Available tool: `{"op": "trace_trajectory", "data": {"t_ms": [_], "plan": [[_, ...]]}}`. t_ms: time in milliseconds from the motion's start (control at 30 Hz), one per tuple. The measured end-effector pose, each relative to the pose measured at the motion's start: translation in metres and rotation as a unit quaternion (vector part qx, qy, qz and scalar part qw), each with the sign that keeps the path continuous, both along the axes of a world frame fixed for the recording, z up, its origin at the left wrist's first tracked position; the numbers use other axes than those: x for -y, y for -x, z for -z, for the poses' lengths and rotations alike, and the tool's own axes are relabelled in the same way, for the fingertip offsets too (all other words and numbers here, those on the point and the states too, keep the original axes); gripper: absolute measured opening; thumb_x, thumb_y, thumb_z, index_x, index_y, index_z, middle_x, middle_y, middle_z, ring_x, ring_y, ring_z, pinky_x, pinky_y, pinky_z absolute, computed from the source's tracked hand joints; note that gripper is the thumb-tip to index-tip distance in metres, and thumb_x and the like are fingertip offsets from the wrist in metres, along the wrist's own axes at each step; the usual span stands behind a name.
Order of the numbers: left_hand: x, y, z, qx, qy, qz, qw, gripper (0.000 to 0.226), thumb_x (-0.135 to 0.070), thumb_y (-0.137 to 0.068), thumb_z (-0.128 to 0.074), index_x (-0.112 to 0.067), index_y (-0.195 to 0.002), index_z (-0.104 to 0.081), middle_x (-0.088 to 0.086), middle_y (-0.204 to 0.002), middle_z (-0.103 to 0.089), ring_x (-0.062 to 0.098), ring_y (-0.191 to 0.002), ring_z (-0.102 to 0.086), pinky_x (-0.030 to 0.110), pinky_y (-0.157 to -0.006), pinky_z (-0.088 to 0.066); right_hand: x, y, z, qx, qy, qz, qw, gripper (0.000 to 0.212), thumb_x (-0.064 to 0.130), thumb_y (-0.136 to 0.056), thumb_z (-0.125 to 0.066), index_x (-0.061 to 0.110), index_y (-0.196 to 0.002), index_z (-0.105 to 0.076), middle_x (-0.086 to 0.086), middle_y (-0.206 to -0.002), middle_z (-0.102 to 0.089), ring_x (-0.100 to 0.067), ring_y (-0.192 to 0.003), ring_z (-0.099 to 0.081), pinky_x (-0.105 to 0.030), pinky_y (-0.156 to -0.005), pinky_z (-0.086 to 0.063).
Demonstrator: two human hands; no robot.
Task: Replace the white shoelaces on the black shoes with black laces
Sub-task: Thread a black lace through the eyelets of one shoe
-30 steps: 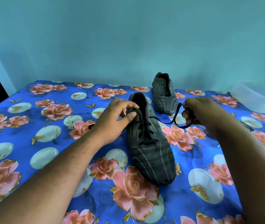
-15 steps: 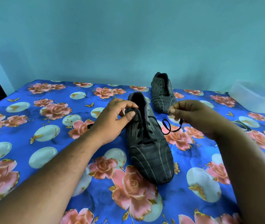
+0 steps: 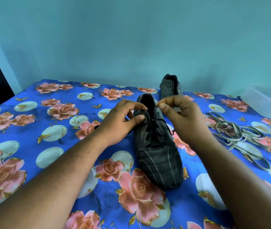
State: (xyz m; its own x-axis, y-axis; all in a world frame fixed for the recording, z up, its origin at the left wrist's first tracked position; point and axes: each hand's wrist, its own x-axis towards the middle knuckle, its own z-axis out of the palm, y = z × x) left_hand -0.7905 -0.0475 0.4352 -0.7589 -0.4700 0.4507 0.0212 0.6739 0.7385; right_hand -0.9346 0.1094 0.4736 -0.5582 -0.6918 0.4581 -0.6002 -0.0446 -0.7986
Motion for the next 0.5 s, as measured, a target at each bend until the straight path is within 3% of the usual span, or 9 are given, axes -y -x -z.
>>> {"op": "trace_trajectory", "data": {"t_ms": [167, 233, 333, 500], "plan": [[-0.002, -0.001, -0.002, -0.005, 0.018, -0.013, 1.0, 0.026, -0.027, -0.094, -0.072, -0.046, -0.11, -0.063, -0.009, -0.107, -0.056, 0.015, -0.089, -0.06, 0.017, -0.082, -0.046, 0.012, -0.008, 0.018, -0.142, -0.018, 0.013, 0.99, 0.005, 0.031, -0.092, -0.071, 0.033, -0.094, -0.074, 0.013, -0.094, -0.06, -0.013, -0.1, -0.059, -0.034, -0.091, -0.048], [-0.002, -0.001, -0.003, -0.006, 0.013, -0.011, 1.0, 0.026, -0.027, -0.094, -0.072, -0.046, -0.109, -0.063, -0.008, -0.109, -0.057, 0.014, -0.09, -0.061, 0.02, -0.083, -0.048, 0.013, -0.01, 0.018, -0.178, -0.02, 0.045, 0.983, 0.011, 0.038, -0.09, -0.067, 0.032, -0.094, -0.075, 0.012, -0.094, -0.059, -0.018, -0.1, -0.058, -0.038, -0.091, -0.047], [-0.002, -0.003, -0.004, -0.008, -0.006, -0.006, 1.0, 0.022, -0.025, -0.094, -0.072, -0.04, -0.11, -0.066, -0.008, -0.113, -0.059, 0.014, -0.091, -0.062, 0.021, -0.086, -0.048, 0.013, -0.009, 0.017, -0.189, -0.015, 0.064, 0.98, 0.007, 0.034, -0.091, -0.068, 0.031, -0.092, -0.074, 0.012, -0.091, -0.058, -0.019, -0.097, -0.057, -0.042, -0.09, -0.047], [-0.001, -0.004, -0.006, -0.007, -0.017, 0.002, 1.0, 0.02, -0.022, -0.094, -0.072, -0.033, -0.111, -0.068, -0.005, -0.114, -0.06, 0.018, -0.092, -0.063, 0.024, -0.091, -0.049, 0.015, -0.01, 0.021, -0.226, -0.069, 0.079, 0.968, 0.005, 0.029, -0.092, -0.07, 0.031, -0.095, -0.074, 0.011, -0.092, -0.053, -0.021, -0.101, -0.049, -0.037, -0.091, -0.041]]}}
